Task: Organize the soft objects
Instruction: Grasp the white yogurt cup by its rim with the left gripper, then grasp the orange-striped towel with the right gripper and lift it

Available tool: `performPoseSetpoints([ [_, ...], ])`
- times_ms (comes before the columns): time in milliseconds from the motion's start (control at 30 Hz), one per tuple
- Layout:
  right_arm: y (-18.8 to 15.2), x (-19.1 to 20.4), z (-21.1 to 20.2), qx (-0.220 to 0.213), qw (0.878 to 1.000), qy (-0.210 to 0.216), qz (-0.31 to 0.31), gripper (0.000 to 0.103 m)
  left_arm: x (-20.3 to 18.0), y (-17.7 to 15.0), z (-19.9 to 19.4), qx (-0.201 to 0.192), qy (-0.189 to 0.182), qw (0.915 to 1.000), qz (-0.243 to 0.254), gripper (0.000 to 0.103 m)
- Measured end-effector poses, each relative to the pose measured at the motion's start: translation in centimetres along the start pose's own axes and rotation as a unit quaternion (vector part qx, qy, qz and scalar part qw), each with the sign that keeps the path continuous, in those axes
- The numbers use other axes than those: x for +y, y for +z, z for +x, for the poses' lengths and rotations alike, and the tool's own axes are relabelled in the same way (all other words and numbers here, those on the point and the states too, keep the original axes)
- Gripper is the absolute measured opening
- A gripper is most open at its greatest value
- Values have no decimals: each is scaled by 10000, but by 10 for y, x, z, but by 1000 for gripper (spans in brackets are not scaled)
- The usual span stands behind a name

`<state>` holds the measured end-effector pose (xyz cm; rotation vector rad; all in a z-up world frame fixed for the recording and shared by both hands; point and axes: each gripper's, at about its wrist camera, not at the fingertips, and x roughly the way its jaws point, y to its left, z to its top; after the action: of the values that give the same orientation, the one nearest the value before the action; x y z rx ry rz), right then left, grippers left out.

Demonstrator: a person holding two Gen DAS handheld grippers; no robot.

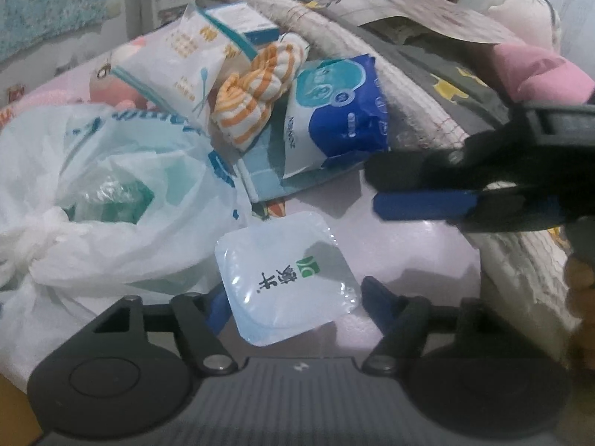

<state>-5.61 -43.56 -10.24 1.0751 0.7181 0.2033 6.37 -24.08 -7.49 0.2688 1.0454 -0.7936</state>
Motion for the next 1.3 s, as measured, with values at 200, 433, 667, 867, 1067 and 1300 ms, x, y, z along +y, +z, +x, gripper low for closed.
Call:
performPoseSetpoints([
  [200,10,8,-8,-148,9993,-207,-279,39,6,-2,2,-51,-21,9999,-129,67],
  [433,17,11,-10,-218,9986,-355,-320,39,6,-10,-4,-72,-52,9999,-108,66],
  [667,30,23,1,-209,9980,-453,-376,39,10,-21,-11,-137,-180,9997,-133,66],
  [867,72,44,18,-396,9972,-536,-330,42,14,-23,-11,-213,-268,9992,-192,66],
  [1067,101,38,56,-131,9934,-1133,129,44,17,-24,-13,-265,-359,9988,-213,66],
  [1300,120,41,88,-100,9800,-1963,313,44,20,-26,-16,-320,-475,9979,-287,66],
])
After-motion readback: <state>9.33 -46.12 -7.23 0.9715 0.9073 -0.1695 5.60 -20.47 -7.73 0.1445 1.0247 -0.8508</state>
